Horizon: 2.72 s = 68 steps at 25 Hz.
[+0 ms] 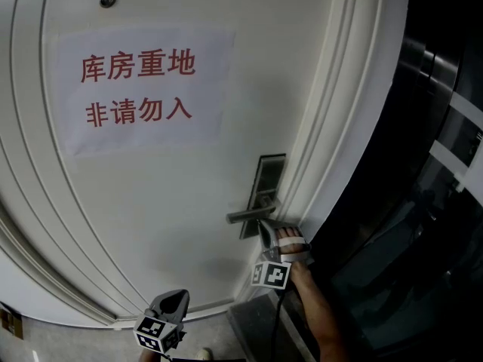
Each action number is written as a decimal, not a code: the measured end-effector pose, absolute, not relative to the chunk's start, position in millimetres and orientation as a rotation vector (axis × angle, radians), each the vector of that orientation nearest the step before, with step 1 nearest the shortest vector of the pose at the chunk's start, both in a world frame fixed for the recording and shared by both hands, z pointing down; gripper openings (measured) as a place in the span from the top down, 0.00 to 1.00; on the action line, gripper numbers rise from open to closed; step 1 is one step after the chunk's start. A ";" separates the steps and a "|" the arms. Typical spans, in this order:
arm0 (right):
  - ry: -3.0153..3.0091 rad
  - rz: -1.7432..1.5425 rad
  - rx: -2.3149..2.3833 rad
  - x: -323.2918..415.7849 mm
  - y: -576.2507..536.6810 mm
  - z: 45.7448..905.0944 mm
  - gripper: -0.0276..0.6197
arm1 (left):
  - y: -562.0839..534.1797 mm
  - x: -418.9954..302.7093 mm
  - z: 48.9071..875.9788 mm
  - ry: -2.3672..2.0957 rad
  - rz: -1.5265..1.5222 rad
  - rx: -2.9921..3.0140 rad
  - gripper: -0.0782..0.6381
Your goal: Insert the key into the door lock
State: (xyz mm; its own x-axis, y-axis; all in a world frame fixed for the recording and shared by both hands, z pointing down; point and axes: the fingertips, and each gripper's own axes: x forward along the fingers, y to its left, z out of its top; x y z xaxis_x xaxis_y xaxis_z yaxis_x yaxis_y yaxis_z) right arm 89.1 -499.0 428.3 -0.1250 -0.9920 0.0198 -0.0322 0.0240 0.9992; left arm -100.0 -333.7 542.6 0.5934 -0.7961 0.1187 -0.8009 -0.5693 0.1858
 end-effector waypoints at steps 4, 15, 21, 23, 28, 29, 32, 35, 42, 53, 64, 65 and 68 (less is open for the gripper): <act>-1.329 -1.274 1.159 89.2 -499.1 427.9 0.94 | -335.2 -103.1 544.8 -1.330 0.036 2.595 0.89; -1.345 -1.293 1.159 89.1 -498.5 428.1 0.94 | -334.9 -99.8 546.5 -1.313 0.037 2.597 0.89; -1.402 -1.269 1.168 89.3 -498.1 430.3 0.92 | -333.7 -98.2 546.9 -1.316 0.032 2.594 0.89; -1.424 -1.249 1.157 89.1 -498.0 434.1 0.85 | -332.7 -98.2 547.4 -1.318 0.034 2.591 0.89; -1.441 -1.235 1.185 95.0 -495.9 436.3 0.77 | -328.8 -97.2 550.2 -1.319 0.039 2.584 0.89; -1.443 -1.236 1.195 96.2 -494.8 435.9 0.76 | -327.7 -96.7 550.7 -1.319 0.040 2.583 0.89; -1.452 -1.237 1.217 98.6 -490.7 433.7 0.74 | -325.0 -94.8 551.0 -1.318 0.044 2.585 0.89; -1.463 -1.236 1.231 99.3 -485.5 431.3 0.74 | -322.4 -92.2 549.8 -1.317 0.043 2.590 0.89; -1.629 -1.147 1.316 98.7 -466.4 423.6 0.75 | -314.8 -88.9 545.4 -1.324 0.036 2.600 0.89; -1.956 -0.927 1.556 104.0 -426.8 416.7 0.94 | -303.9 -86.0 538.6 -1.335 0.030 2.615 0.89; -2.318 -0.464 1.749 129.0 -391.8 443.7 0.95 | -287.9 -75.1 532.9 -1.347 0.028 2.628 0.89; -2.350 -0.415 1.764 131.5 -388.1 446.2 0.95 | -286.3 -73.6 532.0 -1.348 0.027 2.630 0.89; -2.421 -0.293 1.811 140.2 -376.9 454.7 0.95 | -280.6 -69.0 531.1 -1.352 0.025 2.632 0.89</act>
